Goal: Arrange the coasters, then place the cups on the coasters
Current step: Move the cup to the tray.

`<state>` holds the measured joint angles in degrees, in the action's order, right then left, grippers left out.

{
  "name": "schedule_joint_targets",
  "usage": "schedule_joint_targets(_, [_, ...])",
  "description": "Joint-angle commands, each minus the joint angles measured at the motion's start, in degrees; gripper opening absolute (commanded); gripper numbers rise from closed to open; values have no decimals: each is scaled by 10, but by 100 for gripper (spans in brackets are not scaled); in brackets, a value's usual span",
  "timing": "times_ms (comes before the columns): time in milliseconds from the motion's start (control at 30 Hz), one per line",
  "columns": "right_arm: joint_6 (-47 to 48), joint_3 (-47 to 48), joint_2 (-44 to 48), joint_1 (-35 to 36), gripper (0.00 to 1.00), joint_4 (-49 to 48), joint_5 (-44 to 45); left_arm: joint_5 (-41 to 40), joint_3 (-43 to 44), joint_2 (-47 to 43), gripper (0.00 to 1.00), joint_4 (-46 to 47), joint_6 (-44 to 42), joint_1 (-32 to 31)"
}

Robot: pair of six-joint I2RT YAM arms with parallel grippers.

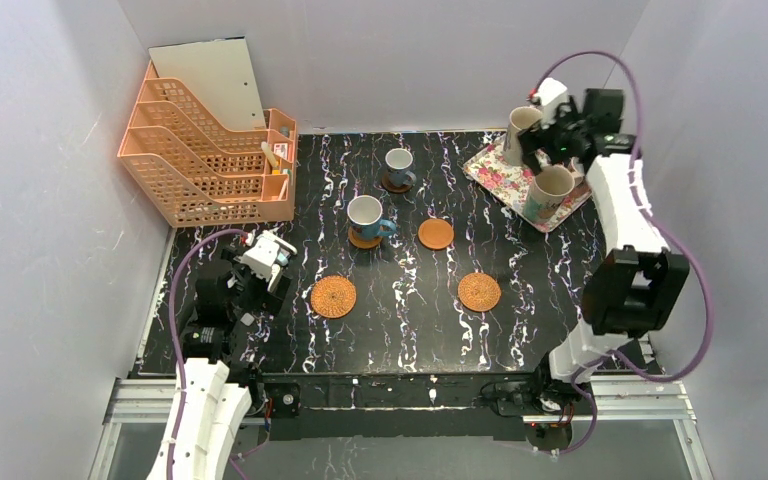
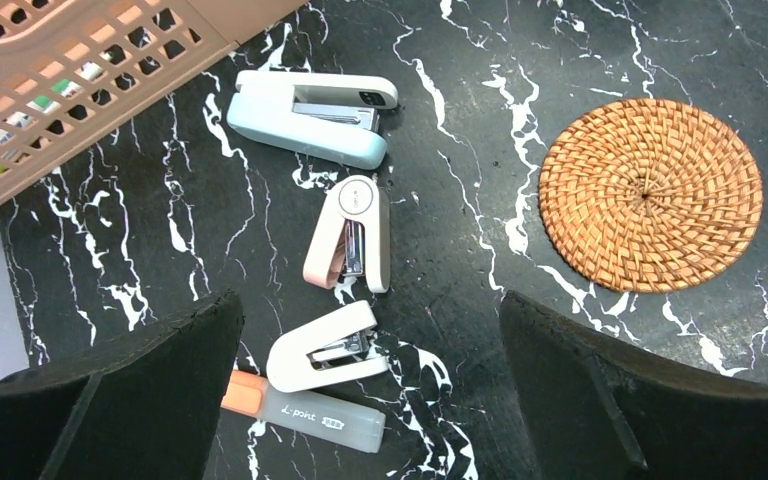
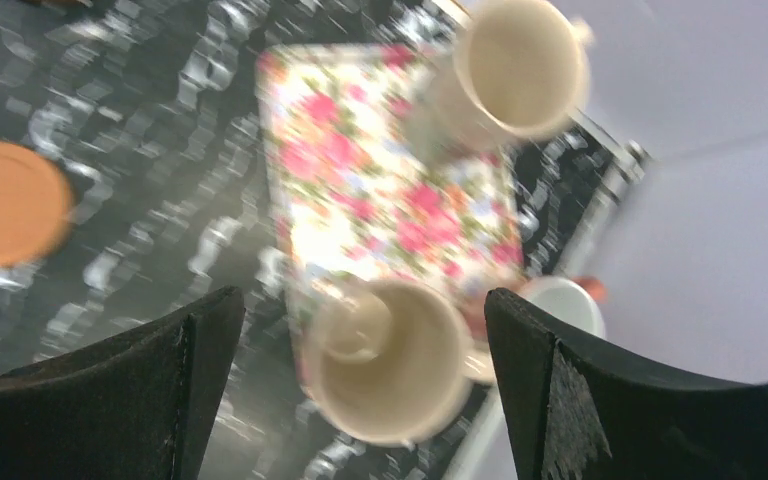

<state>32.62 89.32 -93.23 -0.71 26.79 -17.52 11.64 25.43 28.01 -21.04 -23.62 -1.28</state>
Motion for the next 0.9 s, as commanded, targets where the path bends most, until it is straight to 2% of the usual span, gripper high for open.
schedule_joint_targets(0, [147, 131, -73, -120, 98, 200, -71, 12, 4, 9, 98, -2, -4, 2])
schedule_joint_targets(67, [195, 183, -102, -162, 98, 252, -109, 8, 5, 12, 98, -2, -3, 2])
schedule_joint_targets(167, [261, 224, -138, -189, 98, 293, -126, 2, 4, 11, 98, -1, -2, 3])
schedule_joint_targets(400, [345, 260, -201, -196, 98, 326, -143, -6, 3, 13, 98, 1, 0, 3])
schedule_joint_targets(700, [439, 382, -307, -200, 97, 461, -158, -10, 3, 17, 98, 2, 1, 2])
schedule_joint_targets(867, [475, 379, -311, -201, 96, 484, -161, -12, 3, 19, 98, 2, 1, 2])
